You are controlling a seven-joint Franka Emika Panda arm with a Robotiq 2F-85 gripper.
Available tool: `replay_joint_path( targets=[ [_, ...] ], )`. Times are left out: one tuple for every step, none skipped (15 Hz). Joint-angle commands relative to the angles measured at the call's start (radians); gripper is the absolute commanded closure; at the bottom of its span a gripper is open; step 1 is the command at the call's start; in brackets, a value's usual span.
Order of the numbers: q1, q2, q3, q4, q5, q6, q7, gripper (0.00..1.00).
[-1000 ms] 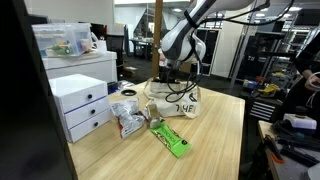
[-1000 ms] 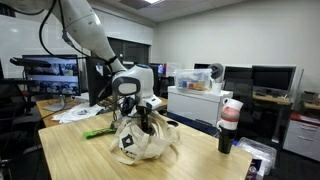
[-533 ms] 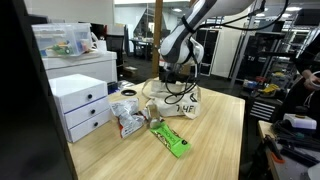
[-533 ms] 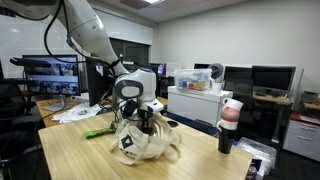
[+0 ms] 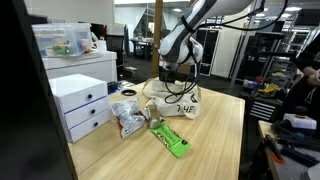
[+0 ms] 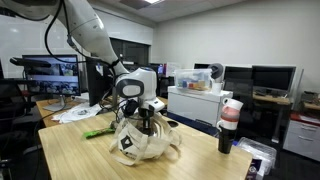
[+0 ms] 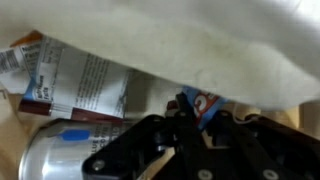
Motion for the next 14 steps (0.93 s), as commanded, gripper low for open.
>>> replay_joint_path(
  targets=[
    [0.015,-0.025,-0.022,-0.020,-0.047,-0.009,0.012,1.00],
    [0.014,-0.033,-0.024,-0.024,-0.058,-0.011,0.009,1.00],
    [0.006,-0.059,-0.023,-0.042,-0.059,-0.005,-0.004,0.98],
    [0.002,-0.068,-0.023,-0.048,-0.062,-0.005,-0.008,0.99],
    [-0.002,-0.082,-0.024,-0.055,-0.062,-0.004,-0.013,0.99],
    [-0.007,-0.109,-0.027,-0.069,-0.060,-0.005,-0.019,1.00],
    [-0.011,-0.131,-0.028,-0.083,-0.057,-0.006,-0.024,0.99],
    [-0.013,-0.161,-0.035,-0.097,-0.058,-0.011,-0.025,0.99],
    [-0.016,-0.188,-0.038,-0.115,-0.055,-0.013,-0.030,0.99],
    [-0.017,-0.223,-0.046,-0.136,-0.056,-0.013,-0.032,0.99],
    [-0.017,-0.237,-0.052,-0.145,-0.059,-0.016,-0.031,0.99],
    [-0.017,-0.266,-0.064,-0.162,-0.064,-0.021,-0.029,0.99],
    [-0.018,-0.274,-0.073,-0.162,-0.070,-0.044,-0.024,0.99],
    [-0.020,-0.295,-0.085,-0.170,-0.078,-0.070,-0.021,0.99]
  ],
)
